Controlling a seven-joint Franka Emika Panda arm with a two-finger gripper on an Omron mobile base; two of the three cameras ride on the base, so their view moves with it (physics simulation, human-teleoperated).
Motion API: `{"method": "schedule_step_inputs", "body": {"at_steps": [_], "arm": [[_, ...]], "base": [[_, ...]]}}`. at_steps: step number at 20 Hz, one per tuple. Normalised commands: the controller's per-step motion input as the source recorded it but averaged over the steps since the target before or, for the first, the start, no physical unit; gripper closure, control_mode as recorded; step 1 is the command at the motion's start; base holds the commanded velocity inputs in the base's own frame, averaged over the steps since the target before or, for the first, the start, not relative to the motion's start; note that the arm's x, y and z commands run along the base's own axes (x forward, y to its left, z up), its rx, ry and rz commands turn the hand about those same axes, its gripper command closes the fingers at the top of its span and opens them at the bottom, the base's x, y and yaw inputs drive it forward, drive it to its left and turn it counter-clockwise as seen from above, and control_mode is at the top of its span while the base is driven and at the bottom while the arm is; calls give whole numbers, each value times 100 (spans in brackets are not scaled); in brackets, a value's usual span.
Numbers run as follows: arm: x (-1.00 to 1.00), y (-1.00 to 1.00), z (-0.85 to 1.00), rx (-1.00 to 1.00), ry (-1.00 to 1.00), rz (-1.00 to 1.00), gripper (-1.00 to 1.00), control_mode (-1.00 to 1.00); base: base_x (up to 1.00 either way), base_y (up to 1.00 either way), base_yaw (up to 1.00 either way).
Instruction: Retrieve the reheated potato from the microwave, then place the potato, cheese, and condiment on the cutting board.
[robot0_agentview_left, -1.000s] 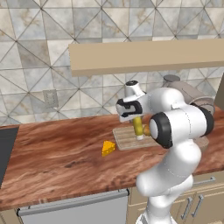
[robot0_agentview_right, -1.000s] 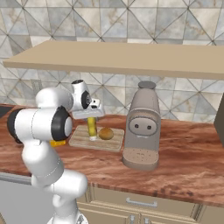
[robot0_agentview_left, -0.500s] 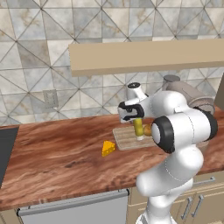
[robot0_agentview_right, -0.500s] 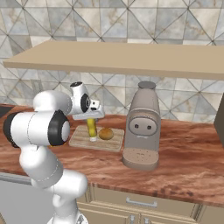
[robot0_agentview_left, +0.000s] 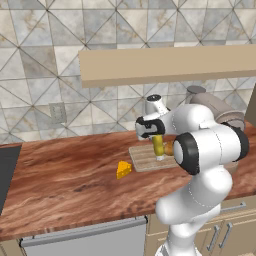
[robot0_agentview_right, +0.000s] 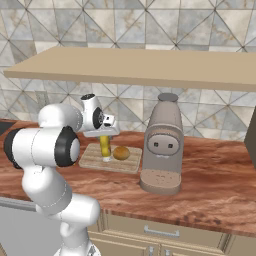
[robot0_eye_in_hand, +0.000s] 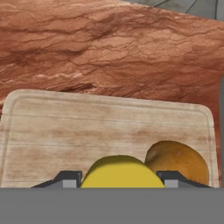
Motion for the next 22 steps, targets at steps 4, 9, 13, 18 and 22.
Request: {"method": "schedule_step_inputs", "body": {"at_steps": [4,9,13,18,22], "arm": [[-43,-14,-75,0,-1,-2,100,-100],[-65,-11,-69,0,-9,-7,100,-100],[-68,-13,-65,0,-12,-11,100,-100],[-29,-14,-69,2,-5,-14,100,-100],[-8,-12,-65,4,0,-7,-100,-100]], "base": [[0,0,0],[0,0,0],[0,0,0],[0,0,0],[0,0,0]]}}
